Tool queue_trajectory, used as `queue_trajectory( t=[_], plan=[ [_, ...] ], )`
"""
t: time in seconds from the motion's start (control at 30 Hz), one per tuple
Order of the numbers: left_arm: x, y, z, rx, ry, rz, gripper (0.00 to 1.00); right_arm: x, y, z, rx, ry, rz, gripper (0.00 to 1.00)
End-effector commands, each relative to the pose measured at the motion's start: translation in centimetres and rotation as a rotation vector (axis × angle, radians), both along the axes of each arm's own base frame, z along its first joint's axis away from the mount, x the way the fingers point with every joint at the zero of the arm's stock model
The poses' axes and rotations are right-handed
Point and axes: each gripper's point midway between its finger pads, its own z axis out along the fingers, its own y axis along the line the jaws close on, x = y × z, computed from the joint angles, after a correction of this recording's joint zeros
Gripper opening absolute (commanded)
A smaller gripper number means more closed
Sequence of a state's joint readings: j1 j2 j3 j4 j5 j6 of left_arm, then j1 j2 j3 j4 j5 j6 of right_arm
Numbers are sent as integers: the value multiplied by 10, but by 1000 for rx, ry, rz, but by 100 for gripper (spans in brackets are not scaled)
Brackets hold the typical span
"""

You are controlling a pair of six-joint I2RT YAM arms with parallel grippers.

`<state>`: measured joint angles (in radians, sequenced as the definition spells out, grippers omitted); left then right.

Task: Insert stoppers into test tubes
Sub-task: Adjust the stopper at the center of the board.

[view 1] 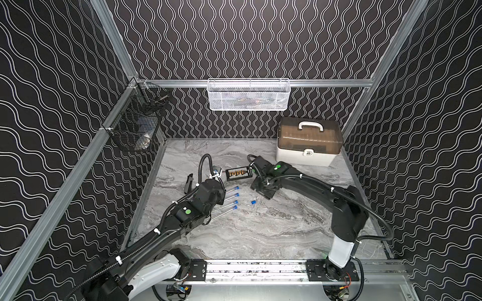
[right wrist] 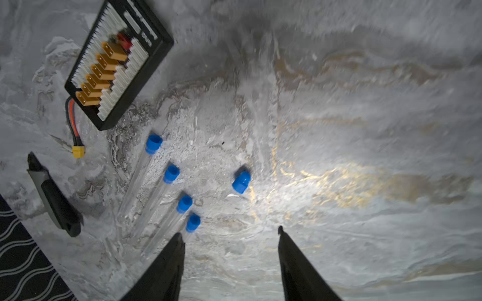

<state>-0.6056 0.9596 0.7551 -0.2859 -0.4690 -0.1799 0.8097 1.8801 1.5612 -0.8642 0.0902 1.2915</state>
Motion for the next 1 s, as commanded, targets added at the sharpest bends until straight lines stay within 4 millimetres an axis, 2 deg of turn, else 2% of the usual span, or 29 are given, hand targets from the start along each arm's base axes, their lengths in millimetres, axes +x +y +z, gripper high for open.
queue_trajectory(
  t=[0.0, 0.17, 0.3, 0.53, 0.7, 0.97],
  plan=[
    [-3, 11, 9, 5, -16, 45, 5, -7, -3, -15, -14, 95, -252, 59],
    [-12, 18, 13, 11, -21, 40, 5, -4, 3, -41, -58, 153, -301, 59],
    [-16, 20, 14, 16, -24, 31, 5, 1, 8, -57, -66, 170, -308, 59],
    [-15, 16, 14, 9, -25, 17, 6, -3, 10, -79, -90, 221, -320, 56],
    [-13, 14, 13, 9, -24, 9, 6, -2, 18, -87, -82, 238, -304, 51],
    [-9, 9, 11, 6, -17, 0, 5, -8, 16, -95, -88, 269, -309, 38]
  ],
)
